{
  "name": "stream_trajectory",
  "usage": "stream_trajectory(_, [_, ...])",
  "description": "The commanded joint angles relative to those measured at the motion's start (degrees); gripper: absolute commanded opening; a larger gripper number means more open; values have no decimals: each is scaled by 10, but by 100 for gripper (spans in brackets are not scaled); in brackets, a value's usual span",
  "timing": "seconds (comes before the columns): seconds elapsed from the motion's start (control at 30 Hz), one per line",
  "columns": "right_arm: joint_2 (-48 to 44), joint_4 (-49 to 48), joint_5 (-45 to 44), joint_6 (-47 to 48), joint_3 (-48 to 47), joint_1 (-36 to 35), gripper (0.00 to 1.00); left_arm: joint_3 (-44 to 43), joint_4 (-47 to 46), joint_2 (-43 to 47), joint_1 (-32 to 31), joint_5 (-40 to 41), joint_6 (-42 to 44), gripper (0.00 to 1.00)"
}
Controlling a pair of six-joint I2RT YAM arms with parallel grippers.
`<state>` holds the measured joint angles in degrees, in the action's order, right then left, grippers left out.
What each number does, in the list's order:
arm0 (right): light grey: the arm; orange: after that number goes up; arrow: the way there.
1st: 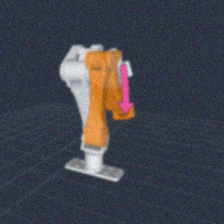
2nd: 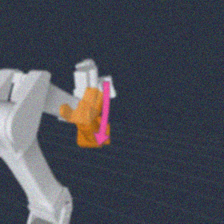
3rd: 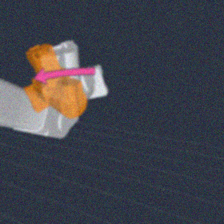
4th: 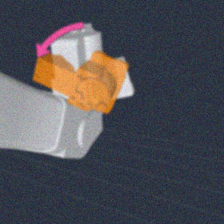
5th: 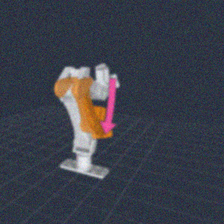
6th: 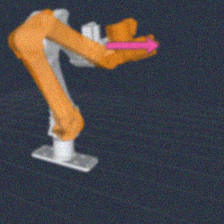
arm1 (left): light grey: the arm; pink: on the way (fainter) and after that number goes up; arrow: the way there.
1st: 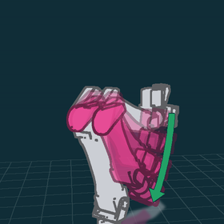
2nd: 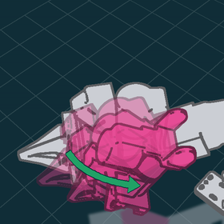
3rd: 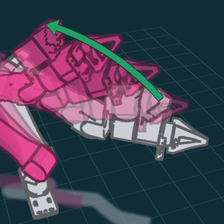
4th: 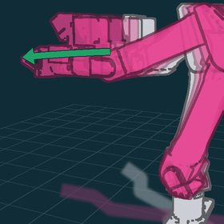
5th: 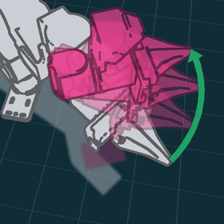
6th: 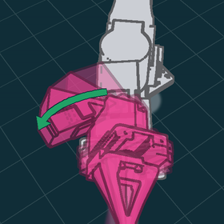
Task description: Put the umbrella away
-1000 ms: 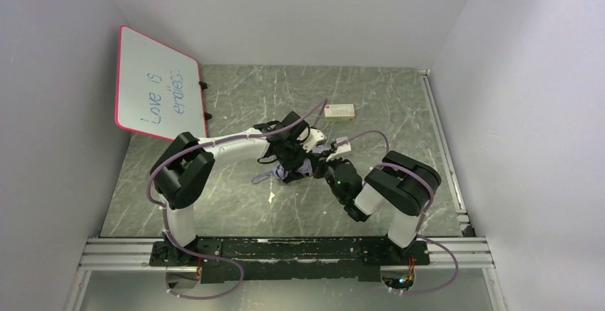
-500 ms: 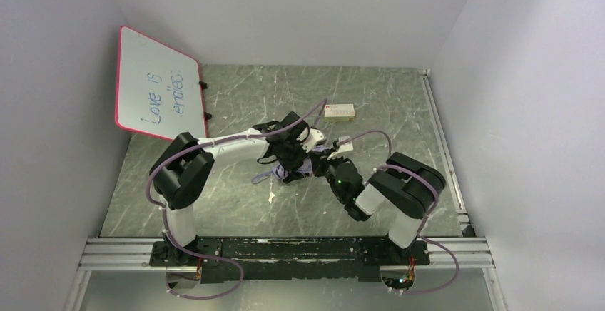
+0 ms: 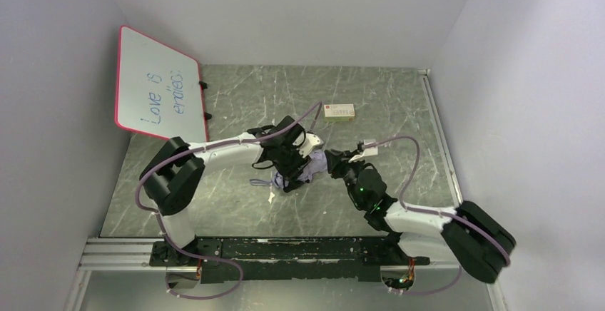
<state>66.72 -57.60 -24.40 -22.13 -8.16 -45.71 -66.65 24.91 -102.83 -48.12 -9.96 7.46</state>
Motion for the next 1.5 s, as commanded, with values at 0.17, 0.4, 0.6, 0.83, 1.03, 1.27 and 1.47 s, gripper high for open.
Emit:
stream_trajectory(0.17, [-139,402,-92,18,-107,4,51,-14,-7,83,-1,-46,-15,62])
stream_trajectory(0.4, [-174,522,-124,42,-185,5,98,-21,-28,165,21,2,-41,92])
stream_trajectory(0.6, [-159,646,-122,56,-278,5,100,12,-71,276,61,176,-124,96])
stream_trajectory(0.83, [-137,744,-132,32,-374,5,100,45,-41,417,62,401,-187,94])
stream_trajectory(1.03, [-160,776,-165,-5,-378,5,100,45,16,516,62,502,-245,93])
stream_trajectory(1.27, [-259,738,-143,7,-347,5,100,87,80,605,61,576,-281,95])
stream_trajectory(1.47, [-330,744,-157,11,-339,5,100,116,117,648,61,604,-284,95])
